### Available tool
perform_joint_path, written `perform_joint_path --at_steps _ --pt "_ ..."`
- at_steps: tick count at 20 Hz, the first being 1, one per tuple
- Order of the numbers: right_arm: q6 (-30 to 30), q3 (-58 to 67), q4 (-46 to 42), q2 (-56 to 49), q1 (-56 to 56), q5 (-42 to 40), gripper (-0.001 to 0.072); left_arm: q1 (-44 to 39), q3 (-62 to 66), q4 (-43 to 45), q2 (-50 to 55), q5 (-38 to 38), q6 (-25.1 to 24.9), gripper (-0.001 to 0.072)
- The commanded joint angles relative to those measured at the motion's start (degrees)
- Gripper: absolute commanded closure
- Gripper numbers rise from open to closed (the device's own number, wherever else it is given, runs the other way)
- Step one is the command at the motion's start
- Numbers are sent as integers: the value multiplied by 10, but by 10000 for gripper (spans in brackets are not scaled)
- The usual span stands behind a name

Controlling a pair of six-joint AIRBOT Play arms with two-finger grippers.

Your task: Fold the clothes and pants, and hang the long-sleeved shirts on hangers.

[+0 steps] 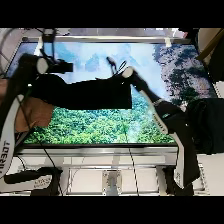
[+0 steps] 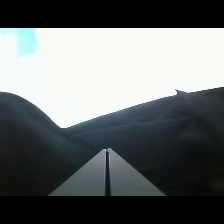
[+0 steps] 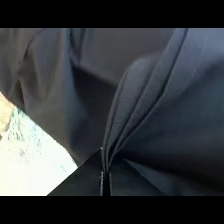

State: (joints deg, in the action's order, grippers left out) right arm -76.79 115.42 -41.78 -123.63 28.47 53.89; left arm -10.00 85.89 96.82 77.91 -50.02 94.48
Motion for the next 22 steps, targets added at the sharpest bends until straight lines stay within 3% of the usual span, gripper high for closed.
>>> perform_joint_path --at_steps 1,2,3,4,5,9,13,15,19,22 --pt "-8 0 -2 -24 54 -35 701 25 0 3 -27 -19 -11 685" --pt "-8 0 -2 -22 56 -31 686 25 0 3 -27 -20 -11 684" --pt "-8 0 1 -20 56 -24 578 25 0 3 -27 -21 -11 685" --pt "-8 4 5 -19 52 -4 325 25 0 3 -27 -21 -11 685" --pt "-8 12 11 -18 45 23 130 25 0 3 -27 -21 -11 685" --pt "-7 32 -5 11 -28 132 122 25 0 3 -27 -43 -11 685" --pt "-8 31 -130 73 -159 220 124 25 0 22 -27 -67 -11 684" --pt "-45 28 -170 77 -207 251 122 25 0 22 -27 -66 -11 685" --pt "-85 -31 -153 61 -253 245 121 25 0 22 -27 -66 -11 684" --pt "-84 -31 -54 18 -264 238 120 25 0 22 -27 -66 -11 684"
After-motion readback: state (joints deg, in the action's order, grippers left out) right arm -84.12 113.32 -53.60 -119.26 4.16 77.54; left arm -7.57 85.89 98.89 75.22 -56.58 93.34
